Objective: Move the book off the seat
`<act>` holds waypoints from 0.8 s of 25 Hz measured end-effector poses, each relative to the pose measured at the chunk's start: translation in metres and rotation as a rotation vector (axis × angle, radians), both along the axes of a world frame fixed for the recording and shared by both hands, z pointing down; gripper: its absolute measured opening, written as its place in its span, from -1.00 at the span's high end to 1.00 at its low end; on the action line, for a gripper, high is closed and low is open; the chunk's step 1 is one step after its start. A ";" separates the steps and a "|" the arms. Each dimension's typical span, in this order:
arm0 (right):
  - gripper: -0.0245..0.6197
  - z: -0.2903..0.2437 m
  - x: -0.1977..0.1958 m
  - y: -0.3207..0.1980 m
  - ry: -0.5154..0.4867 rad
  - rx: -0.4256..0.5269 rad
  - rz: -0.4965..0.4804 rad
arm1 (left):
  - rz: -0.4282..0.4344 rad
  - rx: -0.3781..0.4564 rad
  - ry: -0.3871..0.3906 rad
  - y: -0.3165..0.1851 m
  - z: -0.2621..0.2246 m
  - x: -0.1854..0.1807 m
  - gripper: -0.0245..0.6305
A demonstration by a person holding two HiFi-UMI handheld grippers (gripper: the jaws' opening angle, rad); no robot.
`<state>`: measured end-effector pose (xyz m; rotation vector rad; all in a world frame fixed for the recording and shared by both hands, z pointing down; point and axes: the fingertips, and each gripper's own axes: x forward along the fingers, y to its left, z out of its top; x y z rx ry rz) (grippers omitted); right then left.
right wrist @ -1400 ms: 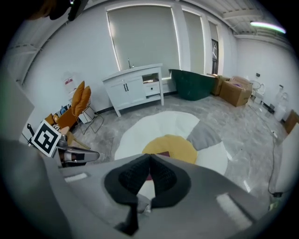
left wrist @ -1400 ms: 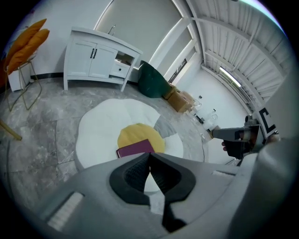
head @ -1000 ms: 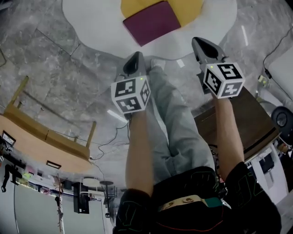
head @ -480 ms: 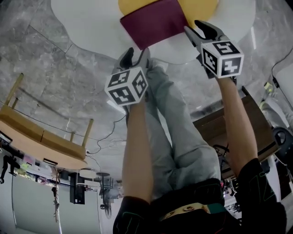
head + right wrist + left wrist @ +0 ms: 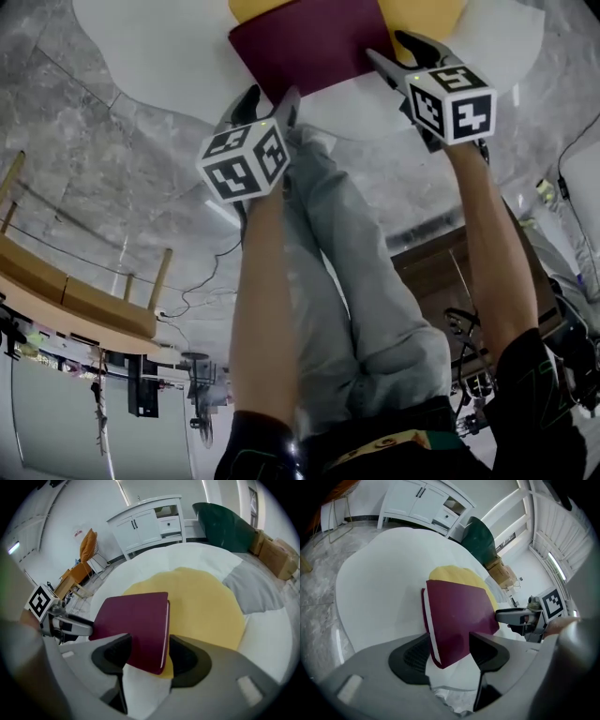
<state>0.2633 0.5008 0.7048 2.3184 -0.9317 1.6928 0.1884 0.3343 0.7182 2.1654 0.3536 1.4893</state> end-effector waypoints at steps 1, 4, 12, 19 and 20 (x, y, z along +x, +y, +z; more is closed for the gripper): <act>0.14 0.005 -0.010 0.000 -0.023 -0.002 -0.017 | 0.008 -0.008 -0.012 0.005 0.003 -0.004 0.09; 0.09 0.018 -0.021 -0.005 -0.030 -0.023 -0.075 | 0.028 0.008 -0.034 0.012 0.013 -0.004 0.11; 0.16 -0.008 -0.032 -0.031 -0.026 -0.053 -0.073 | 0.038 0.054 -0.010 -0.017 -0.015 -0.017 0.25; 0.16 -0.056 -0.035 -0.078 0.060 -0.068 -0.112 | -0.042 0.053 0.046 -0.060 -0.054 -0.029 0.25; 0.16 -0.063 -0.035 -0.088 0.075 -0.065 -0.123 | -0.053 0.060 0.062 -0.069 -0.061 -0.030 0.25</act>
